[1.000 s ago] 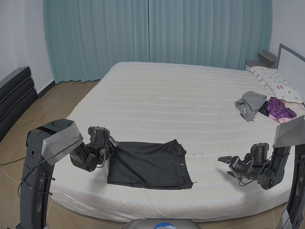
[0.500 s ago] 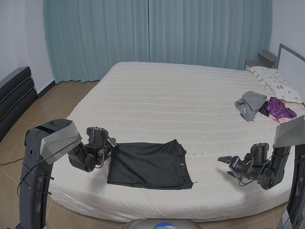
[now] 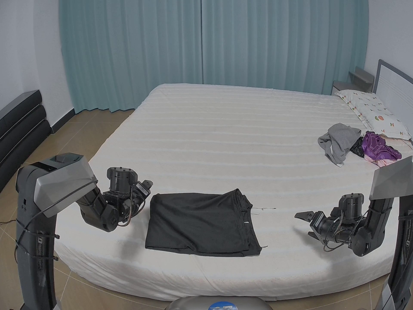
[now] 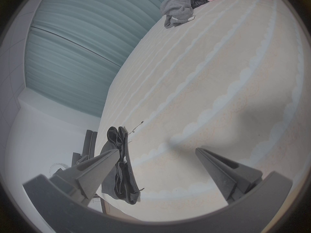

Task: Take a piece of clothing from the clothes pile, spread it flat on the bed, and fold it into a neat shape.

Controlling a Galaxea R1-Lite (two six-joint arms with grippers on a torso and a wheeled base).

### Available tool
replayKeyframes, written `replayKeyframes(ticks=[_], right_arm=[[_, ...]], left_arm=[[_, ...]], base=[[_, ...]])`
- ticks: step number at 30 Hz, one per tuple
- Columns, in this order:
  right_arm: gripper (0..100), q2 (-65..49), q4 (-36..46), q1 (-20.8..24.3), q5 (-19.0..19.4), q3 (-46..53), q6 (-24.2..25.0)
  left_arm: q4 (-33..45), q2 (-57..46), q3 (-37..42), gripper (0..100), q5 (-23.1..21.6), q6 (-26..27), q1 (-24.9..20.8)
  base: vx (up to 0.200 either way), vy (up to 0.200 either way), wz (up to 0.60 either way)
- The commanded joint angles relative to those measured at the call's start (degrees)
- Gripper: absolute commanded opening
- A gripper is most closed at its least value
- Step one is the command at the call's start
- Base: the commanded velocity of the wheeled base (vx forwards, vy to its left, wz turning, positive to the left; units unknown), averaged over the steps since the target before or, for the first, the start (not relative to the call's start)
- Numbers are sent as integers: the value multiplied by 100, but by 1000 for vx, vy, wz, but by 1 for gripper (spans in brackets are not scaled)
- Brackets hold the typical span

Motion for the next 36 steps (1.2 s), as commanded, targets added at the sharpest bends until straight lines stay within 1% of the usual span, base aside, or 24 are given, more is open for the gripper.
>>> replayKeyframes(ticks=[1,2,3,4,6,8,10,13,16,18,20,21,24,25,26,28,29,30,31,32,34,36], right_arm=[[100,11,40,22,-26,-32,-52],[100,11,40,22,-26,-32,-52],[100,-51,13,93,-140,38,-114],[100,-68,-13,101,-201,47,-123],[100,-191,-127,172,-702,153,-158],[100,-402,-321,207,-887,232,-166],[100,-578,-409,207,-913,355,-184],[100,-1597,-373,207,-975,750,-377],[100,-2406,-365,181,-984,1128,-527],[100,-2837,-356,145,-1036,1348,-729],[100,-2837,-356,145,-1036,1348,-729],[100,-3364,-356,58,-1115,1577,-1028],[100,-4261,-321,-101,-1142,1884,-1344],[100,-4348,-294,-118,-1142,1919,-1397],[100,-4638,-259,-189,-1142,2060,-1617],[100,-4665,-259,-197,-1142,2069,-1634],[100,-5289,-215,-320,-1115,2280,-1951],[100,-5640,-66,-347,-1115,2280,-1986],[100,-5720,-13,-356,-1115,2280,-2003],[100,-6106,338,-417,-1098,2280,-2047],[100,-6669,866,-461,-1045,2280,-2197],[100,-7328,1455,-461,-887,2280,-2355]], left_arm=[[-99,-646,611,100,-18,-6,35],[-99,-646,611,100,-18,-6,35],[-170,-909,858,100,-18,-6,106],[-187,-971,919,100,-18,2,123],[-258,-1296,1235,100,-10,20,141],[-354,-1524,1455,100,-1,29,141],[-425,-1665,1587,100,-1,29,141],[-653,-2148,2062,100,17,46,141],[-811,-2597,2352,100,26,64,150],[-829,-2931,2510,100,34,161,176],[-829,-2931,2510,100,34,161,176],[-846,-3388,2800,100,34,407,202],[-846,-4293,3257,100,43,723,229],[-838,-4407,3310,100,43,749,229],[-829,-4820,3485,100,52,837,229],[-829,-4864,3503,100,52,855,229],[-759,-5734,3846,100,122,1171,229],[-732,-6156,4039,100,157,1409,220],[-723,-6244,4074,100,157,1470,229],[-662,-6666,4241,100,184,1751,229],[-495,-7193,4444,100,263,2085,211],[-152,-7703,4523,100,421,2349,194]], base=[[0,0,0],[0,0,0],[0,0,0],[0,0,0],[0,0,0],[0,0,0],[0,0,0],[0,0,0],[0,0,0],[0,0,0],[0,0,0],[0,0,0],[0,0,0],[0,0,0],[0,0,0],[0,0,0],[0,0,0],[0,0,0],[0,0,0],[0,0,0],[0,0,0],[0,0,0]])
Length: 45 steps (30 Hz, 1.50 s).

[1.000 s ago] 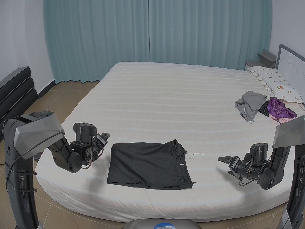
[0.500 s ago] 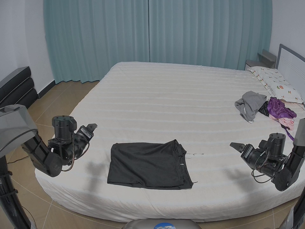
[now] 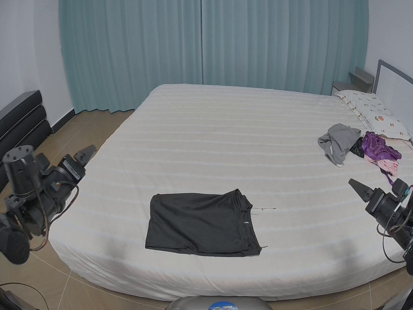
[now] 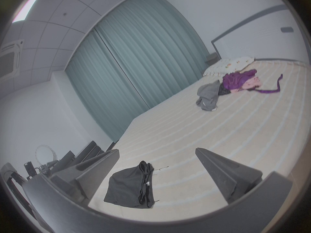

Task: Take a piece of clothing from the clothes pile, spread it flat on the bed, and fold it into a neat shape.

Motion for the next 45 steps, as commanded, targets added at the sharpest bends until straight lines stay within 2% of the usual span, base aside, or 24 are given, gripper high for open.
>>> replayKeyframes(ticks=[1,3,6,8,9,13,14,15,19,21,23,28,32,34,40,43,44,45], right_arm=[[100,-2832,1533,-254,285,291,-658],[100,-3324,1963,-254,408,265,-834],[100,-4352,3097,-254,584,124,-1282],[100,-4440,3194,-245,601,116,-1308],[100,-5328,4117,-148,698,28,-1598],[100,-6655,5681,177,716,-333,-2249],[100,-6655,5681,177,716,-333,-2249],[100,-7182,6551,353,716,-675,-2468],[100,-7929,8203,581,689,-1370,-2679],[100,-7938,8450,555,593,-1519,-2776],[100,-7929,8414,546,329,-1502,-2802],[100,-7920,8397,537,-840,-1572,-3207],[100,-7841,8511,485,-1165,-1871,-3242],[100,-7639,8520,221,-1473,-1941,-3233],[100,-8061,8581,19,-1534,-1431,-3268],[100,-8457,8546,-263,-928,-1326,-3303],[100,-8500,8467,-271,-568,-1256,-3321],[100,-8500,8467,-271,-550,-1256,-3321]], left_arm=[[724,-2691,870,100,362,1080,-16],[1041,-3069,852,100,458,1177,-16],[1841,-3965,852,100,625,1590,-34],[1920,-4062,861,100,634,1616,-34],[2843,-5108,809,100,652,1801,-25],[4319,-6365,668,100,652,2442,125],[4319,-6365,668,100,652,2442,125],[4688,-6786,668,100,634,2680,300],[4794,-7217,668,100,634,3023,775],[4838,-7419,677,100,625,3260,1003],[4952,-7630,694,100,616,3436,1118],[5084,-8184,703,100,581,4068,1153],[5084,-8210,712,100,414,4227,1127],[5093,-8175,756,100,177,4183,1127],[5084,-8360,1081,100,133,4209,1135],[5075,-8588,1292,100,10,4262,1065],[4996,-8597,1397,100,-60,4288,1056],[4996,-8597,1406,100,-60,4288,1056]], base=[[0,0,0],[0,0,0],[0,0,0],[0,0,0],[0,0,0],[0,0,0],[0,0,0],[0,0,0],[0,0,0],[0,0,0],[0,0,0],[0,0,0],[0,0,0],[0,0,0],[0,0,0],[0,0,0],[0,0,0],[0,0,0]])
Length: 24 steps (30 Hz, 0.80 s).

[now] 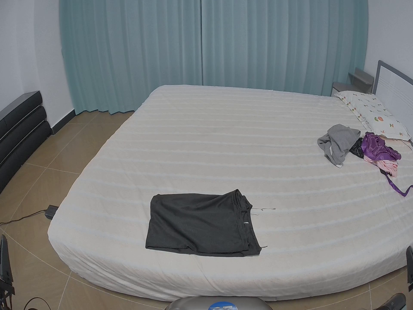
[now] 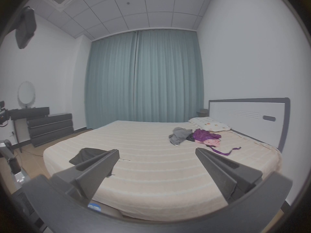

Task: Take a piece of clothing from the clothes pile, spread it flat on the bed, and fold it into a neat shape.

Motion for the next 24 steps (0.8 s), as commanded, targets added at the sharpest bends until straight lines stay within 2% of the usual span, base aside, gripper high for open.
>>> replayKeyframes(ticks=[1,4,7,8,12,14,15,17,18,21,22,24], right_arm=[[100,-446,-445,-224,664,248,-22],[100,-446,-1192,-224,690,617,-57],[100,-446,-2633,-241,717,1672,-487],[100,-446,-2783,-241,734,1742,-628],[100,-446,-2449,-241,769,1742,-698],[100,-446,-2176,-241,734,1742,-681],[100,-437,-1658,-241,602,1742,-628],[100,-446,-1544,-250,585,1707,-575],[100,-437,-1675,-250,594,1733,-400],[100,-437,-1667,-250,471,1742,-110],[100,-437,-1623,-250,427,1742,119],[100,-437,-1526,-259,418,1742,224]], left_arm=[[-127,-248,392,100,-176,61,-48],[-355,-248,656,100,-431,70,-48],[-1093,-248,1122,100,-624,289,-48],[-1129,-248,1122,100,-642,316,-48],[-988,-248,1122,100,-668,280,-57],[-751,-248,1122,100,-686,245,-48],[-311,-248,1122,100,-704,175,-48],[-109,-248,1122,100,-704,157,-48],[111,-248,1122,100,-721,-18,-48],[84,-248,1122,100,-827,-264,-48],[93,-248,1122,100,-923,-282,-48],[102,-248,1122,100,-976,-203,-48]], base=[[0,0,0],[0,0,0],[0,0,0],[0,0,0],[0,0,0],[0,0,0],[0,0,0],[0,0,0],[0,0,0],[0,0,0],[0,0,0],[0,0,0]])
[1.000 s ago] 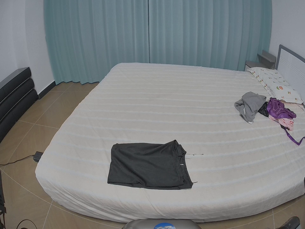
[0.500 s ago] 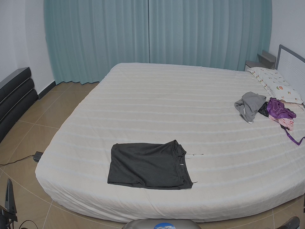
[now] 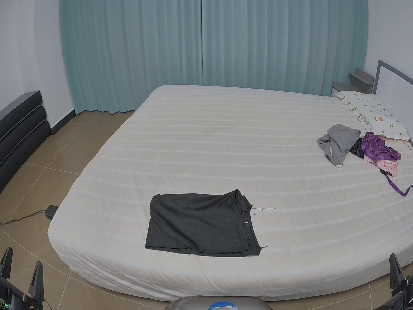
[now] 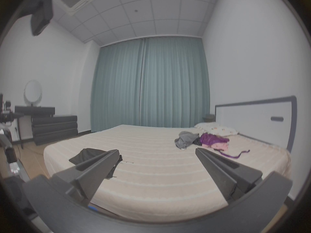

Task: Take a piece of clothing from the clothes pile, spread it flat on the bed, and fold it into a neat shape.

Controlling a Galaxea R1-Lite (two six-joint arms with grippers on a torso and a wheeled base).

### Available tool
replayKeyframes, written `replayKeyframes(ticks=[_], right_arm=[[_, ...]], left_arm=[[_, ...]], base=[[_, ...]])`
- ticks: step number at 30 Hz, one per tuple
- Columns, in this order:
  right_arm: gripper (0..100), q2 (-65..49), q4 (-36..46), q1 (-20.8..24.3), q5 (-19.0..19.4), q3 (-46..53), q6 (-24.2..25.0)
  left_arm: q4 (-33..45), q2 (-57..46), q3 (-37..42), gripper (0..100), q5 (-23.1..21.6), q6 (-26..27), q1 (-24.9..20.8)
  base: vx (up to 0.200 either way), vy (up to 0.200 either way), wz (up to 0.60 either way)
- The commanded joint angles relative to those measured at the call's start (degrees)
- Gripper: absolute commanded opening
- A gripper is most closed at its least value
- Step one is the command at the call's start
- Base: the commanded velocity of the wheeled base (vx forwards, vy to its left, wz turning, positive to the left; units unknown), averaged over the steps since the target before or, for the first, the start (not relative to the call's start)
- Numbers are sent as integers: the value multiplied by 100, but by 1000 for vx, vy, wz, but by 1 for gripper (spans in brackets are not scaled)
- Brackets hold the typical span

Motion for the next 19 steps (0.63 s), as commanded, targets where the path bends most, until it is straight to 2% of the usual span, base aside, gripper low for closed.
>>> replayKeyframes(ticks=[1,4,7,19], right_arm=[[100,-57,245,-15,-6,110,128],[100,-57,280,-15,99,110,-101],[100,-57,271,-6,117,110,-83],[100,-66,271,2,169,110,-39]], left_arm=[[121,-26,107,100,-211,117,-1],[490,9,81,100,-273,170,-9],[437,-17,107,100,-483,108,-9],[429,-26,107,100,-360,100,-9]], base=[[0,0,0],[0,0,0],[0,0,0],[0,0,0]])
